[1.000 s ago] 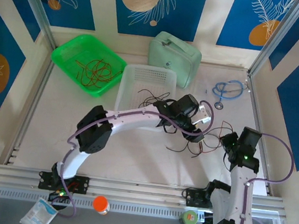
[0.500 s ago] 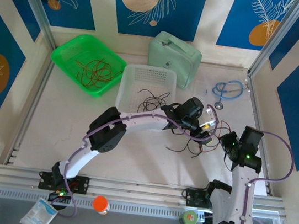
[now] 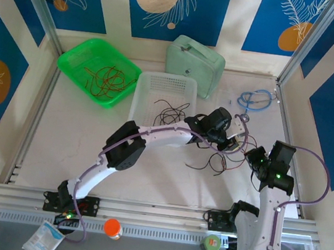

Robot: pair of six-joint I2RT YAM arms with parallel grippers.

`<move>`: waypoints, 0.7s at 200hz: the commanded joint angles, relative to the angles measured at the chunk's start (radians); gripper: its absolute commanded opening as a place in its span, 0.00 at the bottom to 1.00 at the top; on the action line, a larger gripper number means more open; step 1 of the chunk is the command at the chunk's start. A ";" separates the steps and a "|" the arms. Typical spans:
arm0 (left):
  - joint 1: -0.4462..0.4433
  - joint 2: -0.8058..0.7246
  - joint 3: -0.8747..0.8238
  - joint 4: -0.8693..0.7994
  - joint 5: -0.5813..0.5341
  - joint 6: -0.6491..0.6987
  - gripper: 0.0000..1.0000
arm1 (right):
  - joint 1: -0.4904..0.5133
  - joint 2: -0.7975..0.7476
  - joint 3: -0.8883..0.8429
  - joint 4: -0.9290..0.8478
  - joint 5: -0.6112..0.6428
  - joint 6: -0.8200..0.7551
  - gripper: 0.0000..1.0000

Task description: Untangle the cables

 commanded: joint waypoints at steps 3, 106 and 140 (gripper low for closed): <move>0.006 -0.132 -0.051 -0.039 -0.180 -0.031 0.00 | -0.018 -0.001 0.003 -0.021 -0.015 -0.002 0.14; 0.015 -0.211 0.007 -0.222 -0.245 -0.102 0.00 | -0.063 -0.087 0.087 -0.087 -0.208 -0.105 0.85; 0.015 -0.242 0.001 -0.254 -0.247 -0.100 0.00 | -0.066 -0.032 0.187 -0.077 -0.319 -0.112 0.84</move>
